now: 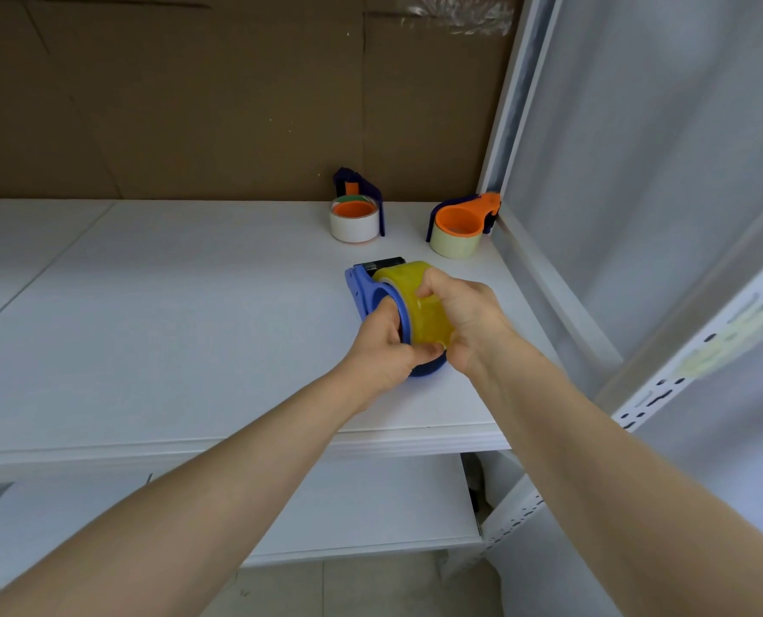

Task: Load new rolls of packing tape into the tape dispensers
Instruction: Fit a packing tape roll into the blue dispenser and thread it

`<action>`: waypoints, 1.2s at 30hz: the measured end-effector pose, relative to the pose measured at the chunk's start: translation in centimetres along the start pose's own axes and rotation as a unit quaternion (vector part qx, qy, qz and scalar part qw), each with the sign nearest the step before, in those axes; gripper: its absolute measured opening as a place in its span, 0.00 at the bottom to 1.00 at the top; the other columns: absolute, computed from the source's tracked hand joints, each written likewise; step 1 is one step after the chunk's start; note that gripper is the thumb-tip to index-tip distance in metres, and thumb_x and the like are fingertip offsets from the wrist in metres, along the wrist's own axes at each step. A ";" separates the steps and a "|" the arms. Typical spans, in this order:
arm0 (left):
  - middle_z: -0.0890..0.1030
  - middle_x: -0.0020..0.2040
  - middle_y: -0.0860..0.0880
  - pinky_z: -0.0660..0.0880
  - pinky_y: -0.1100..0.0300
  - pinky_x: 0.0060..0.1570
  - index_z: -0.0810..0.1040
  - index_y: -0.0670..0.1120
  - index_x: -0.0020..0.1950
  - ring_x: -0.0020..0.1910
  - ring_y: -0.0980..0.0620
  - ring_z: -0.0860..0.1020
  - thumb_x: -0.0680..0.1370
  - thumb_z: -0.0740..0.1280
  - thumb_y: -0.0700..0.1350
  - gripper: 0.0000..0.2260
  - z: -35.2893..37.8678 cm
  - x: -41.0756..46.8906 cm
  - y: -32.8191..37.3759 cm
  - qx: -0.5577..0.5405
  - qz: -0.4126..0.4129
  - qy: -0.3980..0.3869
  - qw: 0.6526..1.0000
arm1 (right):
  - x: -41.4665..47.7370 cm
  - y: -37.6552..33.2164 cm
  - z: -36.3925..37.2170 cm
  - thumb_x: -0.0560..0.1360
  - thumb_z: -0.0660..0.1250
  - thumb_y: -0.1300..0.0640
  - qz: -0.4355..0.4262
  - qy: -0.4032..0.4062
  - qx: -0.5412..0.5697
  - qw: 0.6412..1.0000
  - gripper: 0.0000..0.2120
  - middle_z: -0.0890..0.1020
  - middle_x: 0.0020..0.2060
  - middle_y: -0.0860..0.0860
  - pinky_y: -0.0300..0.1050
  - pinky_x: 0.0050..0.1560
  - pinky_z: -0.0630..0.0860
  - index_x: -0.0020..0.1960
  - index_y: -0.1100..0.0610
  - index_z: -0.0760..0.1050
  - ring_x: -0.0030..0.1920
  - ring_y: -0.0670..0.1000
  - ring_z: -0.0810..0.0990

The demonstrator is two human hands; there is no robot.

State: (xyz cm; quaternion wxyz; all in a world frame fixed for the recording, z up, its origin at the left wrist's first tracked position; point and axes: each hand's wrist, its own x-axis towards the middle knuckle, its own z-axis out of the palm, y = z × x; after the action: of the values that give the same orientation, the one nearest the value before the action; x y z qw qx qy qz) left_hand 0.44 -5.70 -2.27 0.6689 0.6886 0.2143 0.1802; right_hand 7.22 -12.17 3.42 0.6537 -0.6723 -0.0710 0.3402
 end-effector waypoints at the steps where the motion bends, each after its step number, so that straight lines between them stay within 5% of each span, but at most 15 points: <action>1: 0.80 0.57 0.44 0.75 0.52 0.60 0.70 0.43 0.63 0.57 0.48 0.79 0.70 0.71 0.31 0.24 0.0 0.0 0.0 0.002 0.001 0.001 1.000 | 0.1 0.1 -0.1 0.68 0.66 0.63 0.001 -0.001 -0.002 1.000 0.04 0.76 0.38 0.55 0.46 0.41 0.74 0.38 0.57 0.72 0.44 0.55 0.76; 5: 0.79 0.58 0.44 0.75 0.51 0.61 0.69 0.46 0.61 0.58 0.47 0.78 0.71 0.71 0.32 0.22 0.3 0.2 -0.2 0.022 0.012 0.004 1.000 | 0.2 0.3 -0.4 0.69 0.68 0.62 -0.012 -0.017 -0.003 1.000 0.04 0.77 0.37 0.54 0.44 0.38 0.75 0.42 0.57 0.74 0.39 0.53 0.77; 9: 0.79 0.57 0.47 0.75 0.54 0.60 0.70 0.46 0.62 0.57 0.49 0.78 0.70 0.72 0.32 0.24 0.4 -0.1 -0.4 0.008 0.019 -0.005 1.000 | 0.6 0.6 -0.9 0.67 0.67 0.64 -0.019 -0.026 0.012 0.999 0.06 0.80 0.42 0.57 0.49 0.46 0.77 0.44 0.58 0.76 0.46 0.58 0.79; 14: 0.80 0.48 0.46 0.72 0.50 0.61 0.78 0.45 0.51 0.52 0.48 0.77 0.65 0.65 0.39 0.15 -0.5 0.3 0.3 -0.133 -0.010 -0.026 0.991 | 0.7 1.5 -1.9 0.67 0.57 0.73 -0.044 -0.090 0.054 0.993 0.11 0.76 0.25 0.52 0.40 0.31 0.73 0.31 0.61 0.71 0.30 0.52 0.75; 16: 0.83 0.51 0.49 0.72 0.51 0.63 0.79 0.50 0.51 0.56 0.48 0.79 0.70 0.67 0.42 0.11 -0.3 0.3 0.5 -0.151 -0.015 -0.017 0.988 | 1.2 1.4 -1.9 0.66 0.60 0.69 -0.032 -0.086 0.060 0.994 0.07 0.81 0.32 0.55 0.42 0.36 0.78 0.38 0.63 0.76 0.36 0.54 0.80; 19: 0.82 0.55 0.49 0.73 0.53 0.62 0.77 0.52 0.54 0.58 0.47 0.78 0.76 0.65 0.40 0.10 -0.1 0.1 0.4 -0.104 -0.003 -0.016 0.994 | 1.7 0.7 -1.4 0.59 0.75 0.50 0.031 -0.053 0.021 0.998 0.31 0.82 0.50 0.58 0.53 0.50 0.80 0.58 0.59 0.74 0.49 0.58 0.82; 21: 0.81 0.53 0.48 0.74 0.54 0.61 0.77 0.51 0.53 0.57 0.46 0.78 0.77 0.63 0.37 0.10 0.0 0.0 0.6 -0.084 0.000 -0.017 0.996 | 2.0 0.0 -1.1 0.65 0.75 0.46 0.026 -0.033 -0.042 0.998 0.25 0.82 0.49 0.57 0.54 0.52 0.80 0.56 0.59 0.75 0.49 0.58 0.82; 24: 0.81 0.51 0.47 0.74 0.54 0.60 0.77 0.50 0.52 0.55 0.46 0.79 0.77 0.64 0.37 0.09 0.0 -0.1 0.6 -0.073 0.007 -0.015 0.997 | 2.3 -0.1 -1.2 0.70 0.72 0.47 0.001 -0.033 -0.071 0.997 0.19 0.82 0.49 0.56 0.53 0.53 0.80 0.56 0.57 0.76 0.50 0.56 0.82; 28: 0.81 0.50 0.47 0.75 0.55 0.58 0.76 0.48 0.54 0.52 0.49 0.79 0.77 0.64 0.36 0.09 -0.1 -0.3 0.3 -0.073 0.021 -0.013 0.997 | 2.5 0.5 -1.9 0.73 0.70 0.54 -0.079 -0.102 -0.106 0.986 0.23 0.76 0.62 0.51 0.54 0.63 0.74 0.66 0.41 0.70 0.61 0.54 0.76; 36: 0.80 0.50 0.44 0.75 0.54 0.58 0.77 0.45 0.53 0.51 0.48 0.78 0.75 0.66 0.34 0.09 0.1 -0.3 0.6 -0.098 0.018 0.013 0.995 | 1.7 -0.1 -2.4 0.74 0.67 0.65 -0.142 -0.116 -0.109 0.977 0.16 0.80 0.58 0.51 0.49 0.66 0.72 0.59 0.53 0.78 0.64 0.51 0.74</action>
State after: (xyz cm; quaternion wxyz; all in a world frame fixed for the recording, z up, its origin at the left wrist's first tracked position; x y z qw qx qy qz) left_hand 0.27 -5.95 -1.71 0.7268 0.6214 0.1920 0.2210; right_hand 9.84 -13.23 2.72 0.6052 -0.6786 -0.2780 0.3097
